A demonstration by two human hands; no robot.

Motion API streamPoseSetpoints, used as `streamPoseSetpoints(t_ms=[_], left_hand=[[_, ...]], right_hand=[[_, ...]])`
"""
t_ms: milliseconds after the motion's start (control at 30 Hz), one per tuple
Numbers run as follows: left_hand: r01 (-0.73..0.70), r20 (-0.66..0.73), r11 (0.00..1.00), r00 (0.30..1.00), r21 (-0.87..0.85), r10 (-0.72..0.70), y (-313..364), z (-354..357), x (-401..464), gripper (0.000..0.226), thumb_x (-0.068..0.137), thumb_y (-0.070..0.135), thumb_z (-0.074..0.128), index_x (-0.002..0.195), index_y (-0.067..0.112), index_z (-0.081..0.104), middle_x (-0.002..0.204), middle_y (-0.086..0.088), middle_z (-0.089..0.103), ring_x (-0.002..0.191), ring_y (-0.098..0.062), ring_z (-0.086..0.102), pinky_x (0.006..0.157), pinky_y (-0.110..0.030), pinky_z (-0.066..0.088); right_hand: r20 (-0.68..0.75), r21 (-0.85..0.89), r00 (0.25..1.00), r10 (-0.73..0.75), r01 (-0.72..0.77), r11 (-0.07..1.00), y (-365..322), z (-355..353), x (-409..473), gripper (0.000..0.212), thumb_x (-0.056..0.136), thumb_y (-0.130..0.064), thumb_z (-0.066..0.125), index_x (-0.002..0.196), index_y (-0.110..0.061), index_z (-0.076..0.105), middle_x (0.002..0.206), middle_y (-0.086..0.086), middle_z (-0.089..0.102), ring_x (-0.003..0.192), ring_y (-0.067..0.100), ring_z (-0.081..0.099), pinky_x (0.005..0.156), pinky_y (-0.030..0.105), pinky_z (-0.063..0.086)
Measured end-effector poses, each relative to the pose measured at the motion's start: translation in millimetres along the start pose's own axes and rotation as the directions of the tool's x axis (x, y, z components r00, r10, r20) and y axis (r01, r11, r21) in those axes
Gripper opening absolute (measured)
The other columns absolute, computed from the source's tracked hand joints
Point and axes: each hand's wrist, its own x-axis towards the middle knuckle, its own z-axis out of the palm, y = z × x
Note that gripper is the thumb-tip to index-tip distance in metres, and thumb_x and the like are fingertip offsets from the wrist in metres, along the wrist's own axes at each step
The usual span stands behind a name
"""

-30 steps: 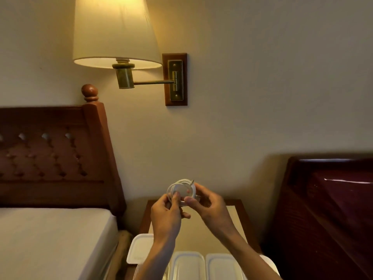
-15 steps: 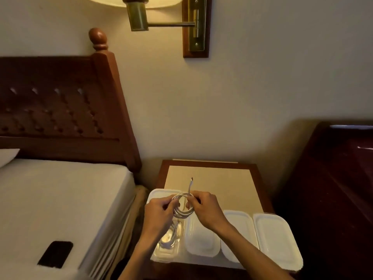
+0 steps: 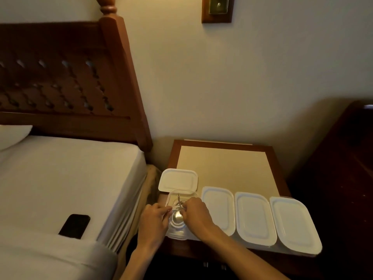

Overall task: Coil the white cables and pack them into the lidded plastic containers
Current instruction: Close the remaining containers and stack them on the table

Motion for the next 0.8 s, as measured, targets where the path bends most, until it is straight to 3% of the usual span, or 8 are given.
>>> streamPoseSetpoints(t_ms=[67, 200, 333, 400, 500, 600, 700, 800], left_hand=[[-0.029, 0.008, 0.999, 1.000, 0.028, 0.029, -1.1, 3.6, -2.4, 0.017, 0.083, 0.020, 0.074, 0.099, 0.026, 0.077, 0.083, 0.011, 0.067, 0.080, -0.012, 0.053, 0.065, -0.027, 0.045], [-0.073, 0.006, 0.996, 0.997, 0.052, 0.072, -1.7, 7.8, -4.4, 0.018, 0.077, 0.017, 0.078, 0.093, 0.026, 0.078, 0.080, 0.014, 0.066, 0.076, -0.012, 0.051, 0.061, -0.031, 0.049], [-0.107, -0.005, 0.993, 0.994, 0.046, 0.107, -8.1, 11.0, -5.8, 0.020, 0.076, 0.015, 0.079, 0.093, 0.025, 0.077, 0.082, 0.015, 0.065, 0.077, -0.010, 0.049, 0.062, -0.030, 0.048], [-0.115, -0.015, 0.992, 0.993, 0.045, 0.116, -9.6, 12.5, -7.1, 0.021, 0.076, 0.015, 0.080, 0.094, 0.025, 0.076, 0.084, 0.015, 0.065, 0.079, -0.010, 0.049, 0.064, -0.030, 0.049], [-0.109, -0.035, 0.994, 0.993, 0.032, 0.110, -10.9, 15.5, -9.1, 0.024, 0.074, 0.013, 0.081, 0.095, 0.025, 0.076, 0.085, 0.015, 0.067, 0.079, -0.009, 0.049, 0.065, -0.030, 0.050], [-0.129, -0.033, 0.991, 0.991, 0.024, 0.129, -13.2, 16.9, -10.7, 0.027, 0.072, 0.011, 0.082, 0.094, 0.025, 0.077, 0.087, 0.016, 0.067, 0.080, -0.011, 0.049, 0.065, -0.030, 0.050], [-0.138, -0.051, 0.990, 0.989, 0.021, 0.139, -14.3, 17.1, -12.5, 0.025, 0.071, 0.012, 0.083, 0.092, 0.024, 0.077, 0.088, 0.016, 0.069, 0.079, -0.013, 0.051, 0.065, -0.030, 0.051], [-0.141, -0.069, 0.990, 0.987, 0.027, 0.142, -13.5, 19.8, -11.5, 0.027, 0.071, 0.013, 0.083, 0.095, 0.024, 0.076, 0.091, 0.015, 0.069, 0.079, -0.013, 0.051, 0.064, -0.032, 0.052]], right_hand=[[0.009, -0.105, 0.999, -0.049, 0.050, 0.993, 0.6, 5.5, -0.4, 0.019, 0.094, -0.012, 0.053, 0.093, -0.008, 0.071, 0.095, 0.013, 0.068, 0.082, 0.026, 0.063, 0.058, 0.024, 0.038], [-0.087, -0.243, 0.972, -0.220, 0.194, 0.950, 5.2, 14.4, -4.7, 0.026, 0.098, -0.022, 0.055, 0.121, -0.012, 0.065, 0.124, 0.007, 0.055, 0.112, 0.020, 0.053, 0.088, 0.025, 0.048], [-0.227, -0.246, 0.930, -0.291, 0.234, 0.941, 9.6, 16.0, -11.2, 0.028, 0.077, -0.025, 0.078, 0.102, -0.019, 0.066, 0.105, 0.002, 0.062, 0.094, 0.020, 0.060, 0.072, 0.027, 0.054], [-0.312, -0.187, 0.871, -0.379, 0.335, 0.924, 13.4, 13.7, -14.7, 0.029, 0.074, -0.025, 0.081, 0.097, -0.019, 0.064, 0.100, 0.001, 0.063, 0.087, 0.017, 0.059, 0.069, 0.024, 0.055], [-0.264, -0.298, 0.779, -0.568, 0.495, 0.816, 16.8, 14.2, -19.0, 0.031, 0.076, -0.025, 0.081, 0.102, -0.017, 0.067, 0.103, 0.001, 0.067, 0.088, 0.017, 0.062, 0.073, 0.025, 0.057], [-0.173, -0.408, 0.818, -0.549, 0.448, 0.795, 19.3, 20.3, -16.8, 0.043, 0.074, -0.022, 0.082, 0.114, -0.017, 0.066, 0.113, 0.000, 0.066, 0.094, 0.019, 0.064, 0.072, 0.029, 0.056], [-0.102, -0.496, 0.881, -0.462, 0.357, 0.791, 17.8, 23.2, -13.5, 0.036, 0.076, -0.025, 0.076, 0.111, -0.021, 0.066, 0.108, -0.002, 0.066, 0.092, 0.022, 0.060, 0.071, 0.036, 0.051], [0.017, -0.522, 0.941, -0.337, 0.296, 0.800, 14.3, 20.5, -8.0, 0.037, 0.086, -0.022, 0.063, 0.123, -0.020, 0.059, 0.126, 0.000, 0.060, 0.113, 0.028, 0.050, 0.089, 0.051, 0.039]])
